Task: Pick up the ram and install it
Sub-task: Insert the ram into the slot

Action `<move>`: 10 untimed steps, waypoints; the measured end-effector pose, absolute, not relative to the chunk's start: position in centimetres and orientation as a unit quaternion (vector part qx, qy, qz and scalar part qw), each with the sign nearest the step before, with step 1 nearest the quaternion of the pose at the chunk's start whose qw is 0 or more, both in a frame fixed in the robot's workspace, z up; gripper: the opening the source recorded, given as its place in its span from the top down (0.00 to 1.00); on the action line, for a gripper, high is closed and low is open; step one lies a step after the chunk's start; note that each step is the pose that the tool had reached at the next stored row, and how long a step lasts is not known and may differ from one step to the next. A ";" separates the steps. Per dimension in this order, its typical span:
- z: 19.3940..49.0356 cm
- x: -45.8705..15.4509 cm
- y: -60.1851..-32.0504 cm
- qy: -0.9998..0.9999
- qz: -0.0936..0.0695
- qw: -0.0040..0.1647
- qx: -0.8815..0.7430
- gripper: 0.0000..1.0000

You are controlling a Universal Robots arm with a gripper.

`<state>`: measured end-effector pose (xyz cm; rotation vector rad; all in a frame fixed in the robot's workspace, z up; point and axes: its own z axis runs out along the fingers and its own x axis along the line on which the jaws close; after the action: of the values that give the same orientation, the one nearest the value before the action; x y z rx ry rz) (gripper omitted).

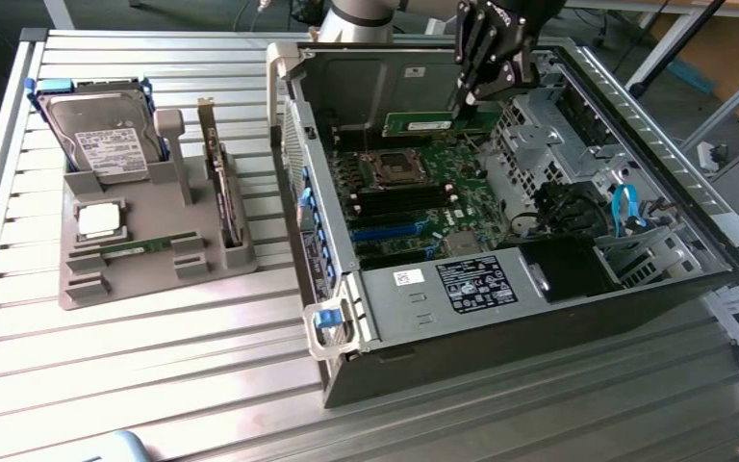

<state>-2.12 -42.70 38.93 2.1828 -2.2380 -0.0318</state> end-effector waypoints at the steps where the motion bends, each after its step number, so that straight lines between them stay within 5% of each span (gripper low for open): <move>1: 38.9 -2.1 -42.7 -0.716 -0.010 0.008 0.698 0.88; 10: 38.9 -2.1 -42.0 -0.716 -0.010 0.008 0.698 0.88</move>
<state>-2.12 -41.99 38.92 2.1824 -2.2385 -0.0319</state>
